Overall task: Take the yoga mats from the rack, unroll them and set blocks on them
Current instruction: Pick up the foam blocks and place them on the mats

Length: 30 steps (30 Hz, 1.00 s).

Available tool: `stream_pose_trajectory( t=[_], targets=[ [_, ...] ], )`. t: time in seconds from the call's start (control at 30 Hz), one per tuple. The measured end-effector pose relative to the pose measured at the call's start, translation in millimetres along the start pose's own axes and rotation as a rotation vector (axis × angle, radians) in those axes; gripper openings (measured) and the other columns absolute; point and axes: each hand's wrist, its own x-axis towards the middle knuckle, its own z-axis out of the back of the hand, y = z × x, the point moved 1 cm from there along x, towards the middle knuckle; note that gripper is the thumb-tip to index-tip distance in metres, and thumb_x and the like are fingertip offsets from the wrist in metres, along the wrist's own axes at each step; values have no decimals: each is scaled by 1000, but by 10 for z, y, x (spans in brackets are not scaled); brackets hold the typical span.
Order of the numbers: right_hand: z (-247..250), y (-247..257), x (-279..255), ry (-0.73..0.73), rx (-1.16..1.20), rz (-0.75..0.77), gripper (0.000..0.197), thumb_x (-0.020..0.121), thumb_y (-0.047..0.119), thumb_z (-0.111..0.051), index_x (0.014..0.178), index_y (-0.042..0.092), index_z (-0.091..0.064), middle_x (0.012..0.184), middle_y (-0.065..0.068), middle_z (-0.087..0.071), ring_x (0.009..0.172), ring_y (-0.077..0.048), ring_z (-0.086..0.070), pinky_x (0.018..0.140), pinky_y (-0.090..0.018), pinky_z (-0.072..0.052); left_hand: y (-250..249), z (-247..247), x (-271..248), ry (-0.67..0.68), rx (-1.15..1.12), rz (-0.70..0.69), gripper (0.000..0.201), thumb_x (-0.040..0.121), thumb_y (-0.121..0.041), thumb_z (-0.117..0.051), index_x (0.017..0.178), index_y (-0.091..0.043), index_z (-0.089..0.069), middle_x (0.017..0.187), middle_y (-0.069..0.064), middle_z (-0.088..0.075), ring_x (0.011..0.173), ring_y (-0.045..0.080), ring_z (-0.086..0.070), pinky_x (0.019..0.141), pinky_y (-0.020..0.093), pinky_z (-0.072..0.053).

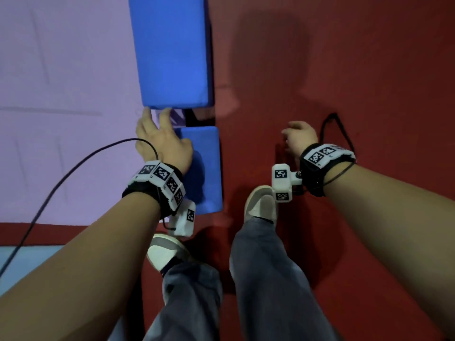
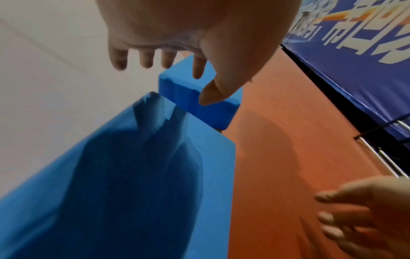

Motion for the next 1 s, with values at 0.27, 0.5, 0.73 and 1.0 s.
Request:
stream_pose_trajectory(
  t=[0.27, 0.5, 0.73, 1.0],
  targets=[
    [618, -707, 193, 56, -345, -67, 54, 93, 24, -57, 145, 22, -46, 164, -5, -11, 143, -28, -32, 116, -32, -28, -459, -306, 64, 37, 187, -223, 77, 76, -20, -65, 147, -31, -39, 165, 4, -9, 148, 37, -13, 111, 58, -26],
    [532, -805, 228, 60, -372, -34, 54, 93, 22, -54, 143, 5, -46, 156, -7, -28, 134, -28, -44, 107, -29, -35, -499, -473, 86, 156, 242, -242, 73, 81, -27, -63, 149, -28, -36, 166, 3, -4, 149, 39, -4, 116, 53, -22],
    [192, -272, -226, 135, -185, 228, 27, 90, 16, -59, 112, 12, -74, 119, -6, -70, 115, -21, -61, 103, -31, -44, -440, -259, 46, 112, 111, -262, 59, 78, -19, -60, 137, -20, -54, 160, 11, -26, 145, 37, -25, 117, 45, -27],
    [-376, 465, -906, 368, -345, 557, 20, 91, 17, -57, 93, 16, -77, 95, 0, -74, 93, -16, -64, 84, -26, -46, 76, -23, -81, 206, 134, -24, 56, 79, -22, -60, 134, -31, -56, 161, 7, -20, 140, 37, -29, 112, 47, -31]
  ],
)
